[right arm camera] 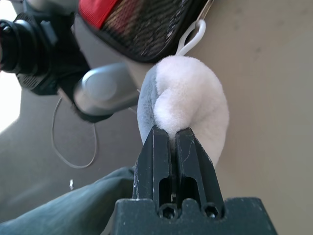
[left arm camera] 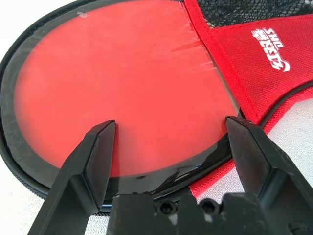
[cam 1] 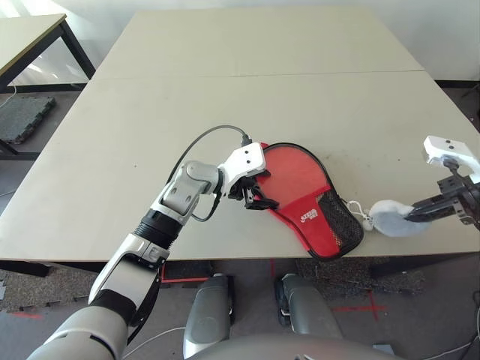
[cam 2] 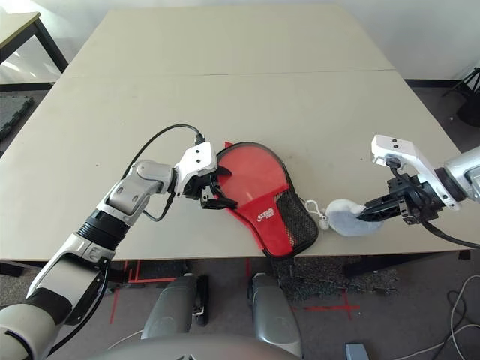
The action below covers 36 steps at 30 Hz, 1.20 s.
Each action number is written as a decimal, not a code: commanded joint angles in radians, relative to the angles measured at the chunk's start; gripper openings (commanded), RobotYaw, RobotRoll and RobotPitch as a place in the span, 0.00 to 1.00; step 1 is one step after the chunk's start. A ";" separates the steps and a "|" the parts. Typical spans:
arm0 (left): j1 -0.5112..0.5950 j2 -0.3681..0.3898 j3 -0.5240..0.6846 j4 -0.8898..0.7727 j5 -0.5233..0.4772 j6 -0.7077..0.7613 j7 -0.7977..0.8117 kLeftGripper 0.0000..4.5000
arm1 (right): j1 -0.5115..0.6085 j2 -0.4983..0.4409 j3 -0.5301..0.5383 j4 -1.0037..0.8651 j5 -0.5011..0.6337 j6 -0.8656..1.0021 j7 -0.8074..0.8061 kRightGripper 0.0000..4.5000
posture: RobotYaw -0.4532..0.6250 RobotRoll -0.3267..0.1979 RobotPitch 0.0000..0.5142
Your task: Store the ping-pong paddle in its case and zip it.
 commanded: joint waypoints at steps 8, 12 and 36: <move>0.038 0.051 0.003 -0.031 -0.006 0.062 -0.020 1.00 | -0.025 0.012 -0.070 0.079 0.042 0.024 0.013 0.46 | 0.45 0.62 0.28; 0.050 0.086 0.023 -0.069 -0.041 0.085 -0.052 1.00 | -0.091 0.025 -0.084 0.175 0.082 0.055 0.013 0.77 | 0.46 0.62 0.28; 0.141 0.009 0.613 -0.053 -0.158 -0.064 0.586 1.00 | -0.317 0.549 -0.508 0.672 -0.105 -0.355 -0.874 0.99 | 0.48 0.62 0.25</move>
